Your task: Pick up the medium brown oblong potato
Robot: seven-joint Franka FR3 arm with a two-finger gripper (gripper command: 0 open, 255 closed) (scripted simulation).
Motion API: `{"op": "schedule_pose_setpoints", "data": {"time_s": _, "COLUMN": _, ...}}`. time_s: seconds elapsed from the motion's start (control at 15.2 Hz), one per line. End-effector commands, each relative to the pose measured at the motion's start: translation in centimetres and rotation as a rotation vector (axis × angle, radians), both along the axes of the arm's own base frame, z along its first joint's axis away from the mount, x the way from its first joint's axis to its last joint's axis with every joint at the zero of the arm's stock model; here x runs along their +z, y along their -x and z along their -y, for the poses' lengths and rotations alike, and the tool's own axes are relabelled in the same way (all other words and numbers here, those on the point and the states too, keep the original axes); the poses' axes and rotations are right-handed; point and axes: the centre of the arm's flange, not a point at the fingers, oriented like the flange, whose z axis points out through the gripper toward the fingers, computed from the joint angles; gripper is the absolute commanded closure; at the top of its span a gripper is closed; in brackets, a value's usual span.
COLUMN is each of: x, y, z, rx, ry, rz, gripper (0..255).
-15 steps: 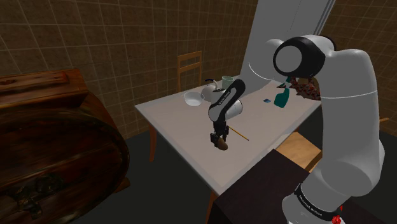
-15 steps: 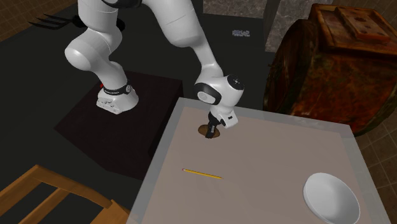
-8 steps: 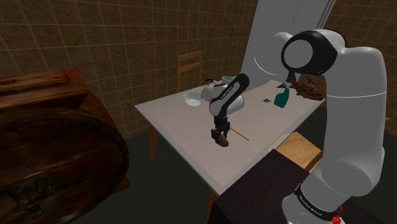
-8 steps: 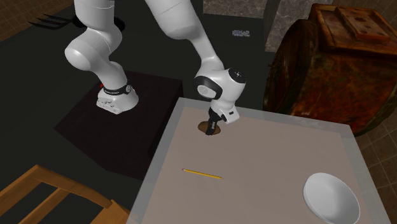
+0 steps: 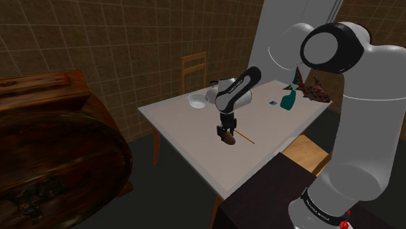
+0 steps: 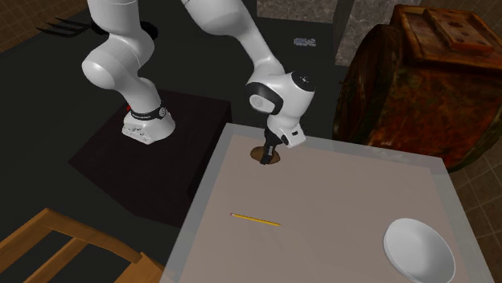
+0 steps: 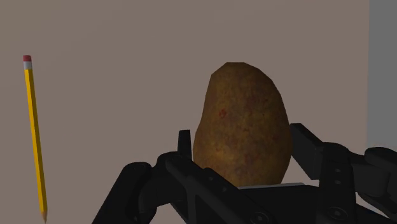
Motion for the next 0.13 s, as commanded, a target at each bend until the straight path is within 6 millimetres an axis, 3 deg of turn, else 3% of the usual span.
{"op": "schedule_pose_setpoints", "data": {"time_s": 0.0, "x": 0.52, "y": 0.03, "z": 0.01, "rx": 0.0, "ry": 0.0, "rz": 0.0, "gripper": 255}}
{"op": "schedule_pose_setpoints", "data": {"time_s": 0.07, "x": 0.52, "y": 0.03, "z": 0.01, "rx": 0.0, "ry": 0.0, "rz": 0.0, "gripper": 255}}
